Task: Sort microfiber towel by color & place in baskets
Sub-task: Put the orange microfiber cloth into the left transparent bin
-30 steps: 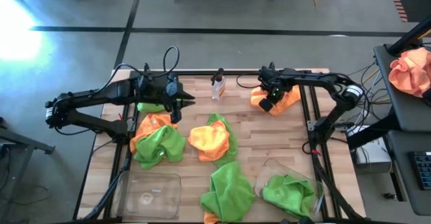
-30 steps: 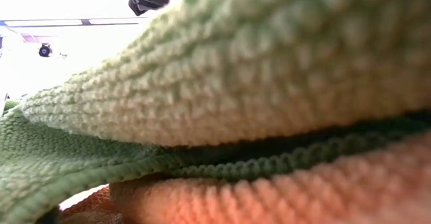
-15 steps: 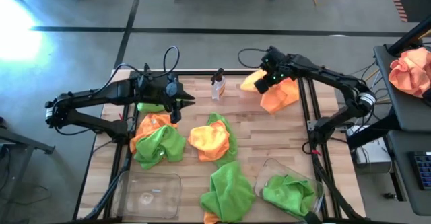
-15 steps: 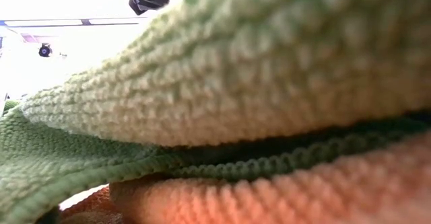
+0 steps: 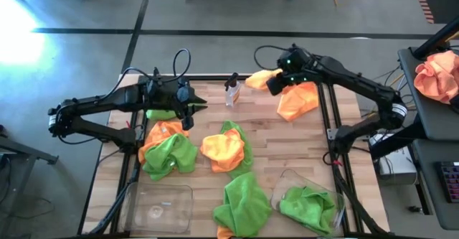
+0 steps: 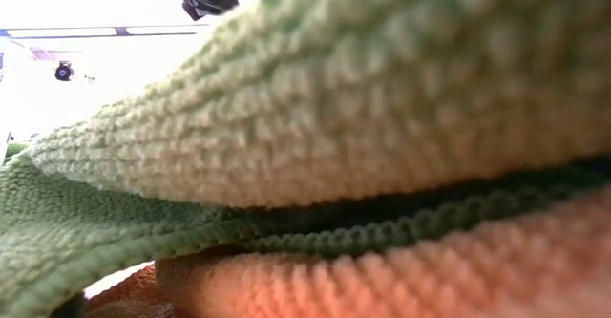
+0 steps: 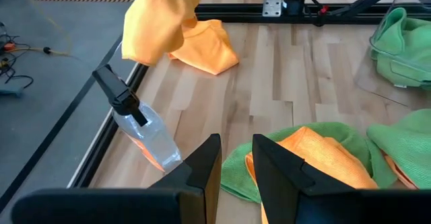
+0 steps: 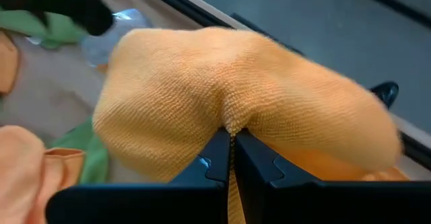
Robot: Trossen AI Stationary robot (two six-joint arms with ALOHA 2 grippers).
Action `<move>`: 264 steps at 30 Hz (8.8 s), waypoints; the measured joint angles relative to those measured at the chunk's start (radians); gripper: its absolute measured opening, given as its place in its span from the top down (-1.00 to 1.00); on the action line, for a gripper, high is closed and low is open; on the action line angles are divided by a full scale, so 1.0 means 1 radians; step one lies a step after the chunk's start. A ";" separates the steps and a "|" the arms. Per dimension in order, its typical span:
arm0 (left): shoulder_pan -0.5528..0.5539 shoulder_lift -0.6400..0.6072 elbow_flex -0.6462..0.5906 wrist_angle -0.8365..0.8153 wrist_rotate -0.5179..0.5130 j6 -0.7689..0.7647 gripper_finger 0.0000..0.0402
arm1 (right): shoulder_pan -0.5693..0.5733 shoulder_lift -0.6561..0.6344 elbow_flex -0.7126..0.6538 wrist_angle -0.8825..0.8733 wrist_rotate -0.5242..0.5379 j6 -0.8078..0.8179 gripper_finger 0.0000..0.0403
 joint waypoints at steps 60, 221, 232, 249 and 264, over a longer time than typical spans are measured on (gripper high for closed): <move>-0.008 0.134 0.000 0.176 0.212 -0.031 0.04 | 0.529 0.456 0.657 -0.239 0.251 0.076 0.95; -0.917 -0.004 0.000 -0.347 0.108 -1.400 0.88 | 0.388 0.388 0.666 -0.622 0.438 -0.010 0.37; -1.117 0.080 0.000 -0.279 -0.096 -1.689 0.88 | 0.388 0.387 0.666 -0.624 0.438 -0.038 0.37; -1.153 0.205 0.000 -0.171 0.064 -1.780 0.88 | 0.388 0.387 0.666 -0.624 0.438 -0.048 0.37; -1.103 0.228 0.000 -0.246 -0.020 -1.656 0.88 | 0.388 0.387 0.666 -0.626 0.436 -0.048 0.37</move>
